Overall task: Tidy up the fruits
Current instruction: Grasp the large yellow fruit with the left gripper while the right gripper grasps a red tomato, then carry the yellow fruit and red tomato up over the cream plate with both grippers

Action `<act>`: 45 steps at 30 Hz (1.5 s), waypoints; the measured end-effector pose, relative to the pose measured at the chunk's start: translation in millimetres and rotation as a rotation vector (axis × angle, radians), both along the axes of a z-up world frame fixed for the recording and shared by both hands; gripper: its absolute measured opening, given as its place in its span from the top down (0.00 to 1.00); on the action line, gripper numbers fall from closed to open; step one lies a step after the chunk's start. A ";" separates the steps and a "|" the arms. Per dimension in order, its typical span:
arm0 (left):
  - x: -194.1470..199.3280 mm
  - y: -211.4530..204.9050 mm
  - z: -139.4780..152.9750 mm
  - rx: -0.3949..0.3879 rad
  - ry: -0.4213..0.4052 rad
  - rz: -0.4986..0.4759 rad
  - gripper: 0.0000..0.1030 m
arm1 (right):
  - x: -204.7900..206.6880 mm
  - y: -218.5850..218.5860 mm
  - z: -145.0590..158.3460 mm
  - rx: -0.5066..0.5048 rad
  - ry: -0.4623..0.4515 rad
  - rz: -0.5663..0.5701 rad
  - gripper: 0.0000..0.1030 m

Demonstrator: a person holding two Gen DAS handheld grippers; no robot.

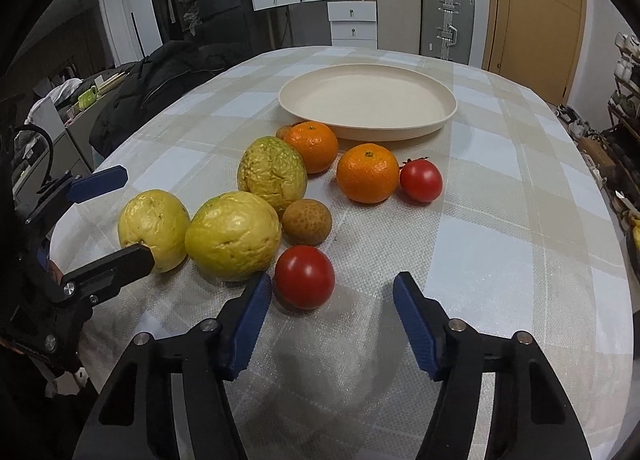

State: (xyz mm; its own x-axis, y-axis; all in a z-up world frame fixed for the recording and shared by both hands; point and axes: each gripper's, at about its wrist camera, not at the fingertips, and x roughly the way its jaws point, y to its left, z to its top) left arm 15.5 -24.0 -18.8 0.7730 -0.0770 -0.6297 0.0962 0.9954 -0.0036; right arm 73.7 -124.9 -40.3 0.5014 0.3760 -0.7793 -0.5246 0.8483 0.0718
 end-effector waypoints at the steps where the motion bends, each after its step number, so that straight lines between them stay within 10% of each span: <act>1: -0.1 -0.8 -1.2 -0.002 0.002 -0.007 0.01 | -0.1 0.7 0.3 0.003 -0.003 0.000 0.49; 8: 3.0 -3.6 -7.4 -0.016 0.038 -0.037 0.11 | -4.2 0.1 0.4 0.048 0.002 0.030 0.58; 15: 4.6 -10.1 -11.5 -0.023 0.064 -0.079 0.46 | -3.2 -1.1 -0.8 0.066 -0.001 0.023 0.71; 45: 4.1 4.3 30.6 -0.061 -0.103 0.007 0.47 | -11.8 -32.4 37.2 0.227 -0.114 -0.022 0.72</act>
State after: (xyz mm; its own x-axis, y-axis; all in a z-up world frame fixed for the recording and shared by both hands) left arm 19.6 -19.8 11.7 0.8340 -0.1064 -0.5415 0.0917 0.9943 -0.0542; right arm 61.9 -157.3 -3.1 0.5913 0.5228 -0.6140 -0.5221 0.8285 0.2027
